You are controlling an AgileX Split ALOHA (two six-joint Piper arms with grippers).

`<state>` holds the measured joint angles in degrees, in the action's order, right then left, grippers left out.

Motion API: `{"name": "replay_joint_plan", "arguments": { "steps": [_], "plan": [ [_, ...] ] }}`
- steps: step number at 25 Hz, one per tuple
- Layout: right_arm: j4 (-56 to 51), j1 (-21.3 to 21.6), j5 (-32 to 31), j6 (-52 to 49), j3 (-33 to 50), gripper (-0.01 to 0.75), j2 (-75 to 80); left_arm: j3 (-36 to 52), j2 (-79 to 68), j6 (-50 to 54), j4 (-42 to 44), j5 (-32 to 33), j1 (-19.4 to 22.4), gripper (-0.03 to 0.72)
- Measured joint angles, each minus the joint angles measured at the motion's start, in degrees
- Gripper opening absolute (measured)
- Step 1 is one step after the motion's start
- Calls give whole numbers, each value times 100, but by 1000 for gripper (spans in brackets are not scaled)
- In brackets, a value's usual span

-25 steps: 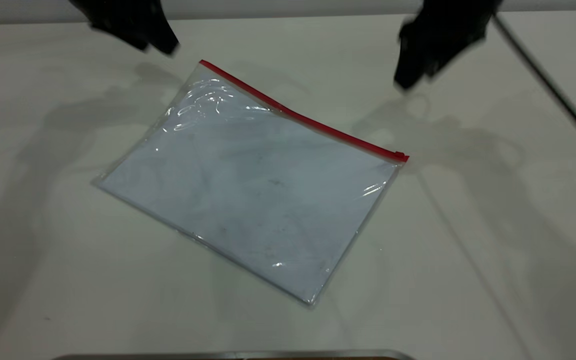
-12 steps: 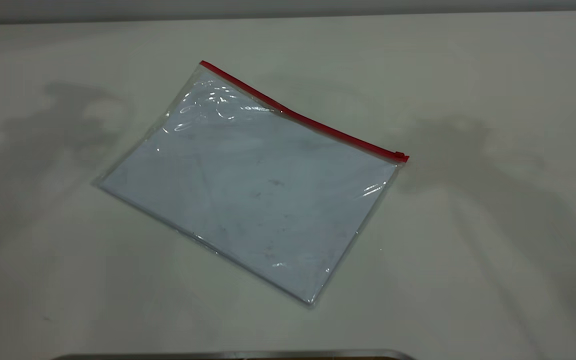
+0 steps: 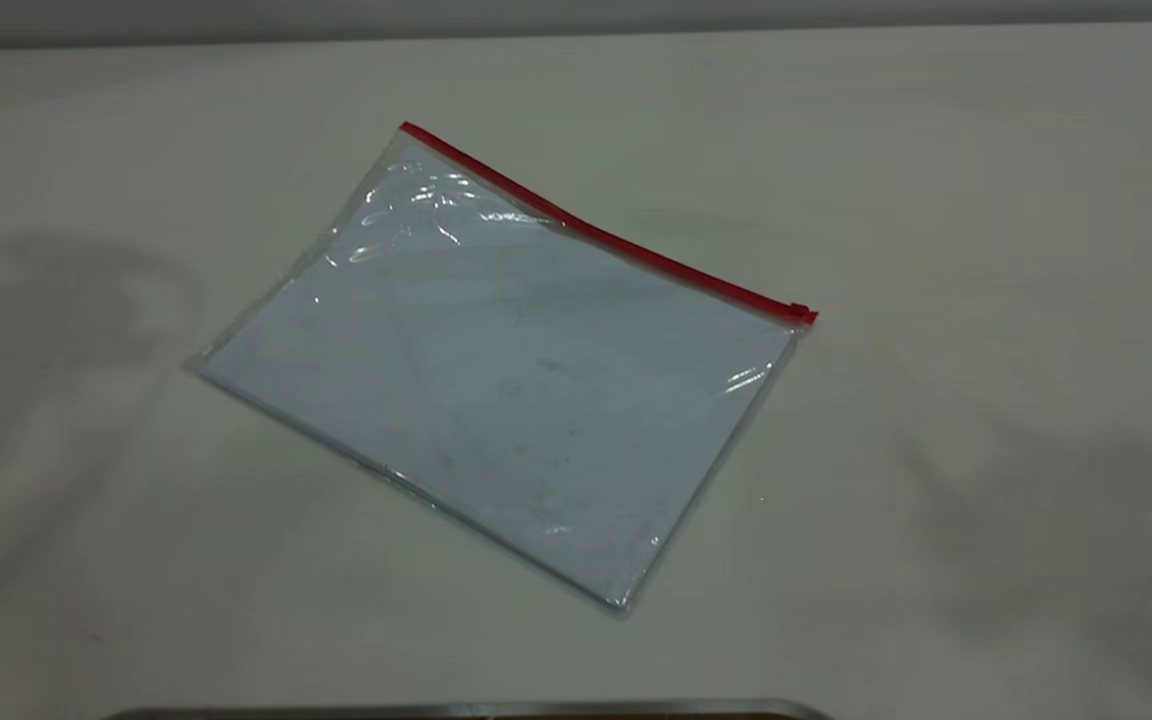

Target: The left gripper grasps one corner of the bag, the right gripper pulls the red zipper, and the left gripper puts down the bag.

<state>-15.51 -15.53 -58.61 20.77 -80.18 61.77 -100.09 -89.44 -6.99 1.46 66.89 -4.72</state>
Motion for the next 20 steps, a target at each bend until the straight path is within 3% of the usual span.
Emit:
{"name": "replay_joint_plan", "arguments": {
  "steps": [15, 20],
  "plan": [
    [62, 0, -679, -309, 2989, 484, -3680, 4228, 4820, 32, -325, 0, 0, 588],
    [58, 0, -829, -315, 3887, 484, -4607, 5237, 6069, 32, -332, 0, 0, 588]
  ]
}}
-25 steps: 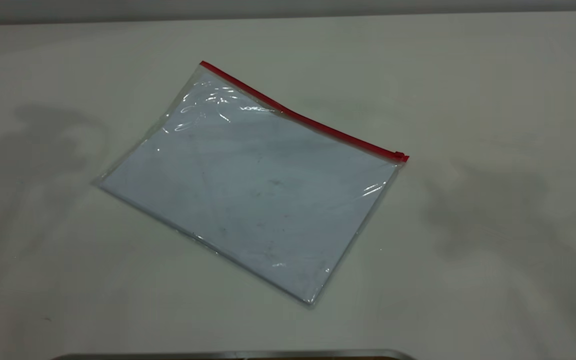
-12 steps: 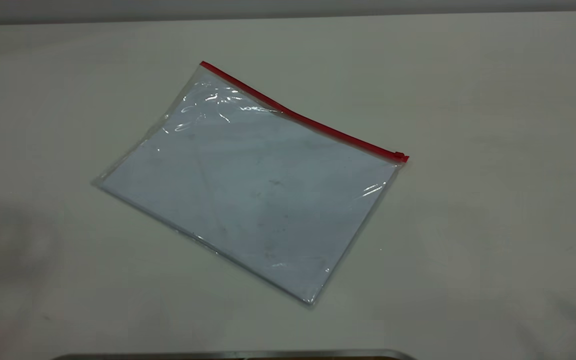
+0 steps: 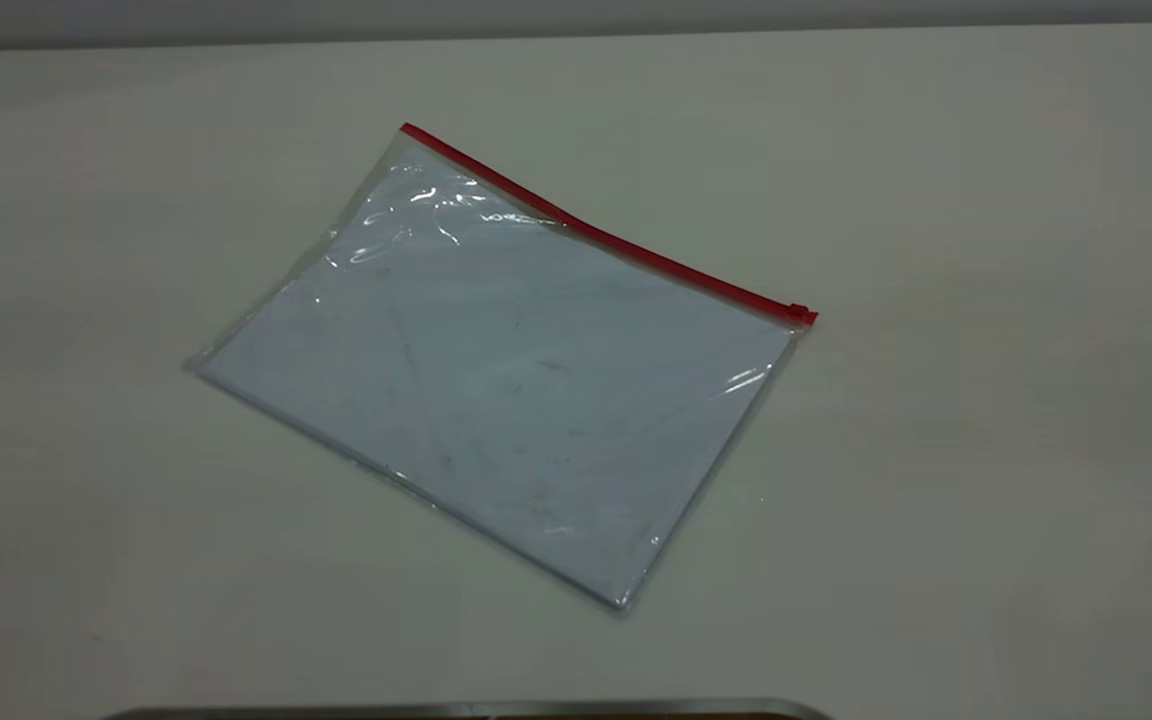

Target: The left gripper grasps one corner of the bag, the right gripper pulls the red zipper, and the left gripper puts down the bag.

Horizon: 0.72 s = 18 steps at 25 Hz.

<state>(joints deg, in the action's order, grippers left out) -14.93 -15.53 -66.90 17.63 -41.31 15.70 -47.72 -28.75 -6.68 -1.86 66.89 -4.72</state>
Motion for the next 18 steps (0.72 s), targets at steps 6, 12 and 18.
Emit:
{"name": "replay_joint_plan", "arguments": {
  "steps": [6, 12, 18],
  "plan": [
    [127, 0, 0, 0, 916, 484, -879, 868, 886, -60, -140, 0, 0, 588],
    [431, 0, 52, 0, 1341, 484, -1400, 1467, 1423, -450, -735, 0, 0, 588],
    [462, 0, 110, 0, 1354, 484, -1552, 1719, 1673, -553, -824, 5, 0, 588]
  ]
}}
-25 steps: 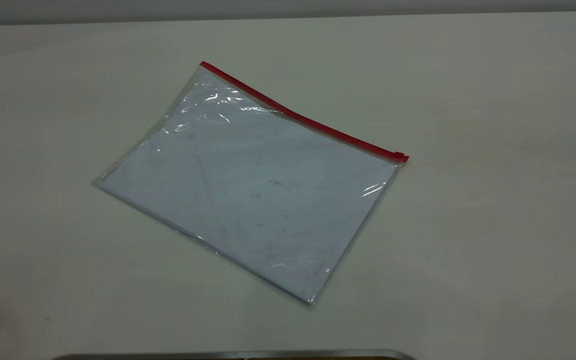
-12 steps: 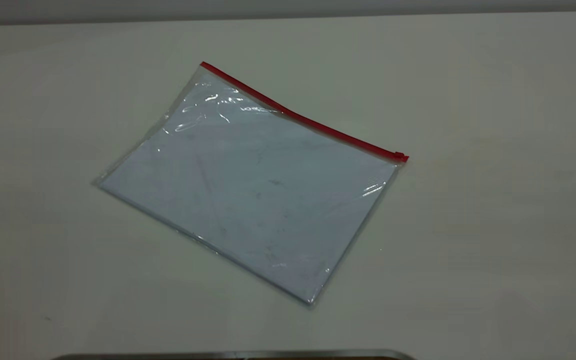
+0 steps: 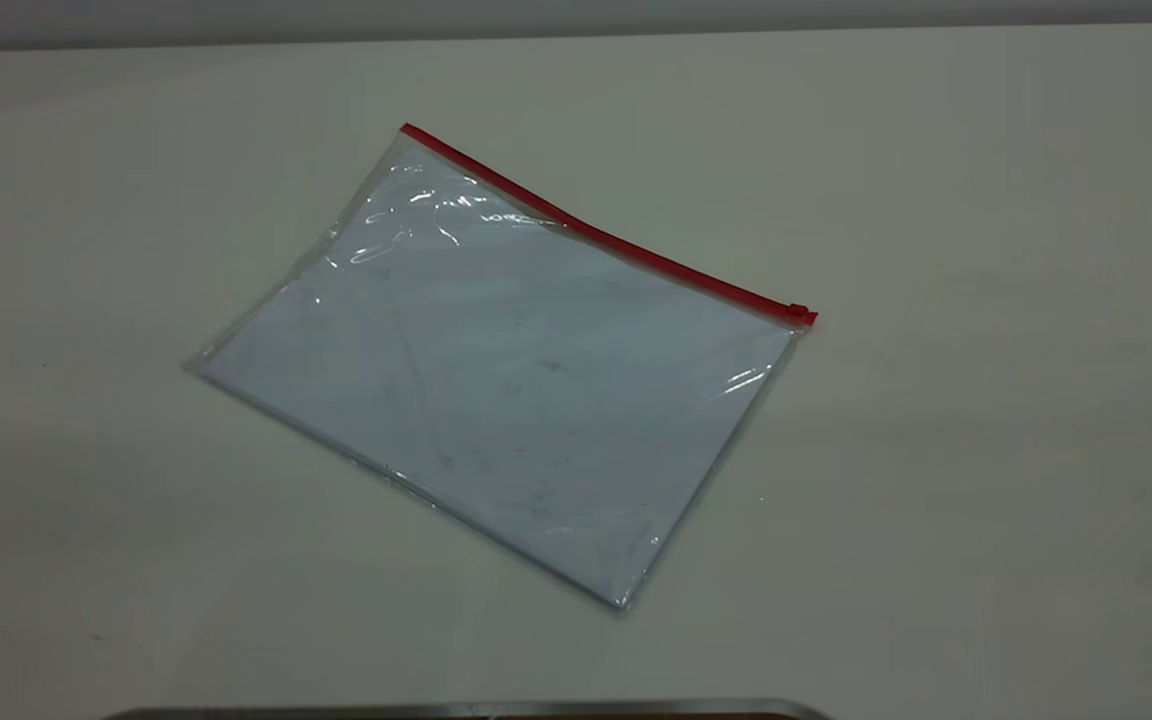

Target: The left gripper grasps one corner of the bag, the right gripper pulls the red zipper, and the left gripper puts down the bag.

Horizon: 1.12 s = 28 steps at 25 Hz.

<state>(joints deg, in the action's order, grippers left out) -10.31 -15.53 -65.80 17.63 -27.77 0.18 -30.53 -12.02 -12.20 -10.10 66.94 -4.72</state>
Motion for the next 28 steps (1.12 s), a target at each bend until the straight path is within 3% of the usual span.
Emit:
{"name": "replay_joint_plan", "arguments": {
  "steps": [28],
  "plan": [
    [-10, 0, 29, -4, 0, 484, 0, 256, 468, 480, 578, -188, 111, 588]
  ]
}}
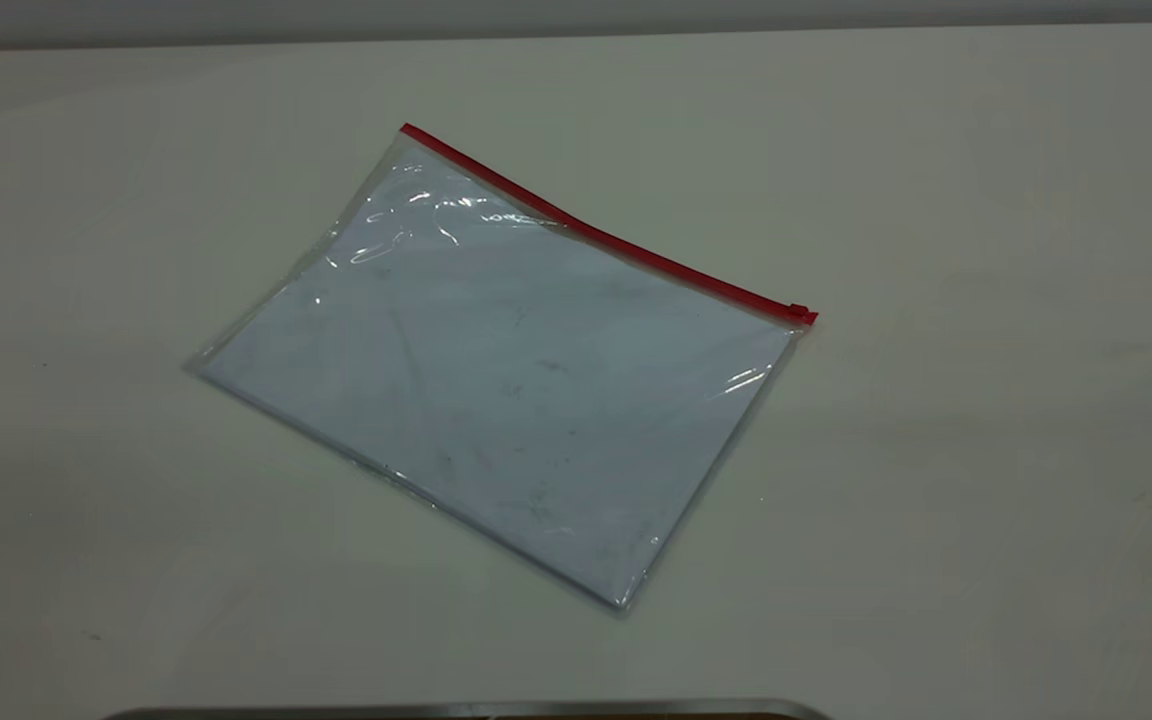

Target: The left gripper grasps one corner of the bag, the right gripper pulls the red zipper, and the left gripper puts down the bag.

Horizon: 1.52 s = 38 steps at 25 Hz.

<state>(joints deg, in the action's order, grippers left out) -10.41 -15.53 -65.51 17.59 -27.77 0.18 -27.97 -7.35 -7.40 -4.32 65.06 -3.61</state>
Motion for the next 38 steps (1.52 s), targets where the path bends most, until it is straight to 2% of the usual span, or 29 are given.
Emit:
{"name": "replay_joint_plan", "arguments": {
  "steps": [7, 30, 33, 38],
  "plan": [
    [-4, 0, 0, 0, 0, 484, 0, 0, 674, 567, 252, 8, 106, 588],
    [-15, 6, 0, 0, 0, 484, 0, 0, 844, 547, 247, 15, 106, 588],
    [-34, 269, 0, 0, 0, 484, 0, 0, 844, 547, 247, 15, 106, 588],
    [-48, 1347, 0, 0, 0, 484, -110, 0, 844, 547, 247, 15, 106, 588]
  ]
}}
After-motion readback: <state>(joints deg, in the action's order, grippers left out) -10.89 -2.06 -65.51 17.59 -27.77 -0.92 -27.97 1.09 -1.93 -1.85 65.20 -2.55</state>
